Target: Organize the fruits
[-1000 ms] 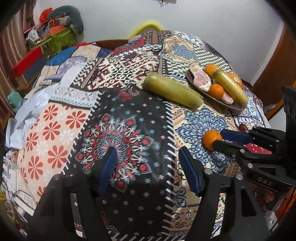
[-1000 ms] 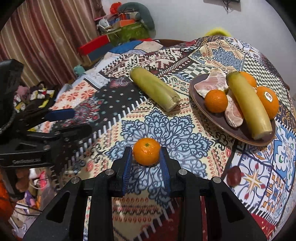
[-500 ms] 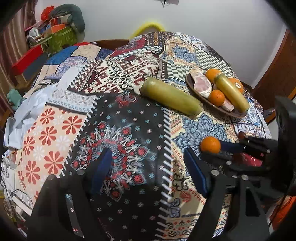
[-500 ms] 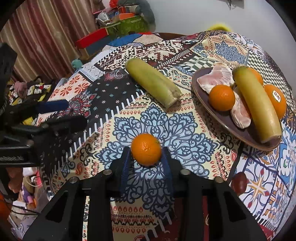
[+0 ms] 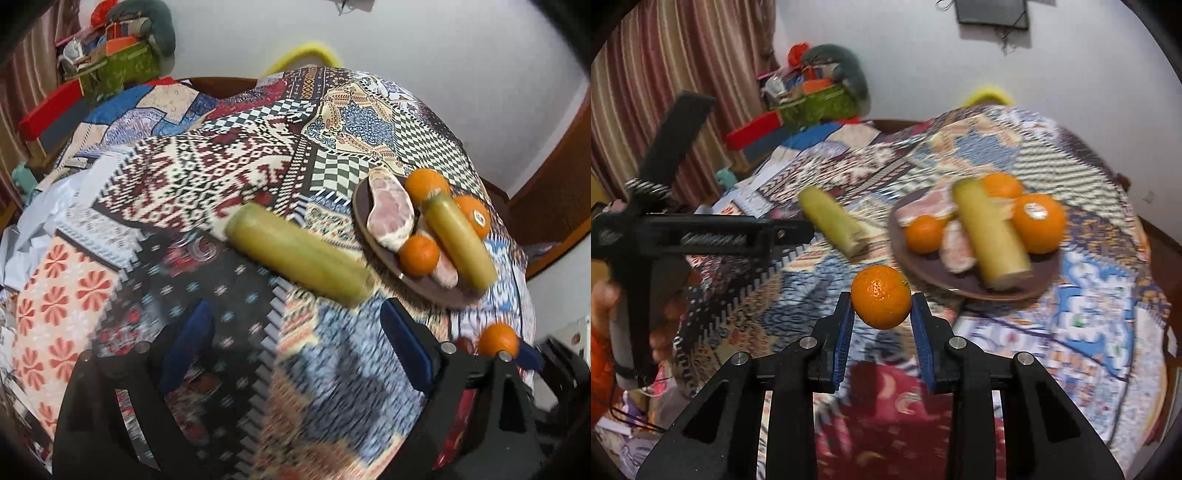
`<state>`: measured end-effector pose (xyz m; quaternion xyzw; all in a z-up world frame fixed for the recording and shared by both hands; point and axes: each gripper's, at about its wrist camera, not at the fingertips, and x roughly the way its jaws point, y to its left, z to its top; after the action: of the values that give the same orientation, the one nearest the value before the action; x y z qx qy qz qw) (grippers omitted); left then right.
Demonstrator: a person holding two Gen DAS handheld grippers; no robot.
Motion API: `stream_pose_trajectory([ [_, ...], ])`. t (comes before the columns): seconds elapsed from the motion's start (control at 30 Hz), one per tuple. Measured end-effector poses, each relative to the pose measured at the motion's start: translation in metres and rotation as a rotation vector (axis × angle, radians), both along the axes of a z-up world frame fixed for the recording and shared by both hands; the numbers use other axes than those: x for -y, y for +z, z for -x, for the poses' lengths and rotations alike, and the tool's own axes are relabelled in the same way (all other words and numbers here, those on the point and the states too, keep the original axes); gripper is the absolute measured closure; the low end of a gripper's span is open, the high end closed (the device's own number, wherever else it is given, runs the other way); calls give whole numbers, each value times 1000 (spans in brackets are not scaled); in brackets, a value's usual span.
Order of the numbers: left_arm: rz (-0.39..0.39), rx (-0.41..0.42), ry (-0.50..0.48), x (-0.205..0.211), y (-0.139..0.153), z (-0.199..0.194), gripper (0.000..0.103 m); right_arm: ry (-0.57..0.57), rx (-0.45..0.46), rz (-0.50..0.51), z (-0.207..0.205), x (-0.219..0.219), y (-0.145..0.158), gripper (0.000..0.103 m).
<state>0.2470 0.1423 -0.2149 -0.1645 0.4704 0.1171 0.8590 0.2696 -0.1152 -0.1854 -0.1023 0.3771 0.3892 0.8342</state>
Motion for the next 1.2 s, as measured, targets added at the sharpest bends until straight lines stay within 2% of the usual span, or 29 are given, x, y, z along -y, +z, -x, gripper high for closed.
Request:
stream_pose_trajectory([
  [0.07,15,-23,19,1,-6,-13,9,-24,4,-16,-4,12,3,74],
  [0.23,139,-48,97,-7,-23,-39,9,-62,-2,-59,-12,39,5,74],
  [0.33,149,-59,157,-11,-31,-50,12,-70,1,-68,-11,45,5,74],
  [0.47,94,-54,184,-7,-32,-60,18,-68,-1,-70,-11,52,3,74],
  [0.53,52,-73,160,-3,-34,-64,20,-69,-5,-73,-10,55,3,74],
  [0.6,11,-82,139,1,-35,-63,29,-73,-10,-78,-9,59,3,74],
  [0.63,7,-81,119,1,-35,-61,30,-75,-10,-81,-8,61,4,74],
  [0.83,124,-84,24,-6,-29,-41,54,-78,1,-83,2,65,10,74],
  [0.9,119,-93,-12,-2,-27,-33,63,-77,6,-83,3,66,11,74],
  [1.03,94,-113,-93,12,-21,-11,66,-79,15,-81,9,67,15,74],
  [1.2,89,-132,-141,25,-18,20,68,-79,13,-80,16,71,18,74],
])
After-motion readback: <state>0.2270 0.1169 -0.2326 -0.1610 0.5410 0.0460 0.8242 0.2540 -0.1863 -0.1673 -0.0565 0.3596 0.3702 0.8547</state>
